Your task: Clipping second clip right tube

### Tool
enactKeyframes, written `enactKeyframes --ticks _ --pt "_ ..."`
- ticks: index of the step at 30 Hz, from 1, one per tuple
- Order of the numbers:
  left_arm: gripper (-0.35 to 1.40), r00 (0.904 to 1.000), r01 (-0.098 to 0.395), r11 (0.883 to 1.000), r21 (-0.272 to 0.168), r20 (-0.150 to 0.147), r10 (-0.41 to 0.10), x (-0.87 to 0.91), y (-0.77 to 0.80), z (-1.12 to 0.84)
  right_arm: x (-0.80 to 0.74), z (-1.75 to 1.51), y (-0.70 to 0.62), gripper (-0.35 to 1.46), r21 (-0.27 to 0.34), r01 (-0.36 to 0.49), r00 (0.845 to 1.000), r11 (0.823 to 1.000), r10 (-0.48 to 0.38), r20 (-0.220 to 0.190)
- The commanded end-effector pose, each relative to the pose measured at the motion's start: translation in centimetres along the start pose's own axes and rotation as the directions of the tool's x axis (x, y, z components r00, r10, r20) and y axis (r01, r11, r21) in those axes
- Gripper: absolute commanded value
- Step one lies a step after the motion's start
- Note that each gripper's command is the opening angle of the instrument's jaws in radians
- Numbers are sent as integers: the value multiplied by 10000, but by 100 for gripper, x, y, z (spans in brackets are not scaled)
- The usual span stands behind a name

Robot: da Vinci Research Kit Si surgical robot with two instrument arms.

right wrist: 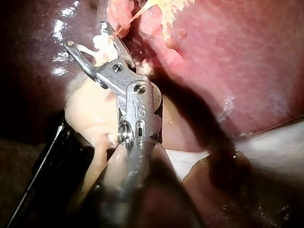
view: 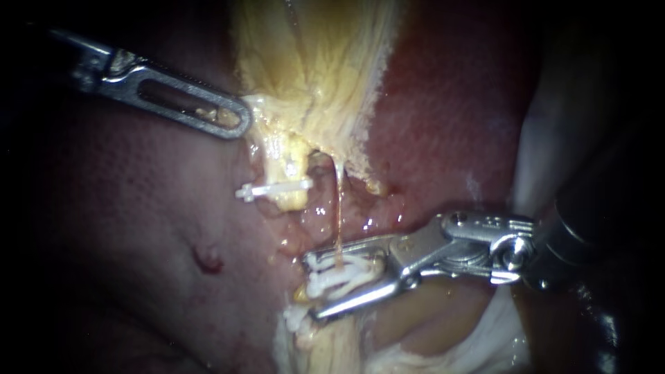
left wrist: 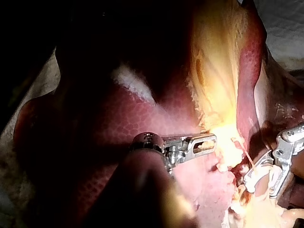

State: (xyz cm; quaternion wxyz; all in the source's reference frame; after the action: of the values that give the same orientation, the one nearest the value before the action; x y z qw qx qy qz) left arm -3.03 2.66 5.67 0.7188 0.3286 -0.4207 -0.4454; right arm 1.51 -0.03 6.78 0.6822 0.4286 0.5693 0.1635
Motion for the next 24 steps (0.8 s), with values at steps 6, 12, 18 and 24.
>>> enactKeyframes --ticks 6,12,18,24 --pt "-35 10000 0 10000 1 0 0 0 0 0 2 -12 2 29 -68 -28 10000 10000 28 -41" --pt "-35 10000 0 10000 2 -1 0 0 0 0 2 -18 2 7 -44 -38 10000 10000 38 -40" --pt "-35 10000 -1 10000 2 -1 1 0 1 0 2 -20 0 -21 -28 -42 10000 10000 42 -38" --pt "-35 10000 -1 10000 2 -1 1 0 1 0 3 -28 -3 -35 18 -1118 9937 9937 1118 -74"
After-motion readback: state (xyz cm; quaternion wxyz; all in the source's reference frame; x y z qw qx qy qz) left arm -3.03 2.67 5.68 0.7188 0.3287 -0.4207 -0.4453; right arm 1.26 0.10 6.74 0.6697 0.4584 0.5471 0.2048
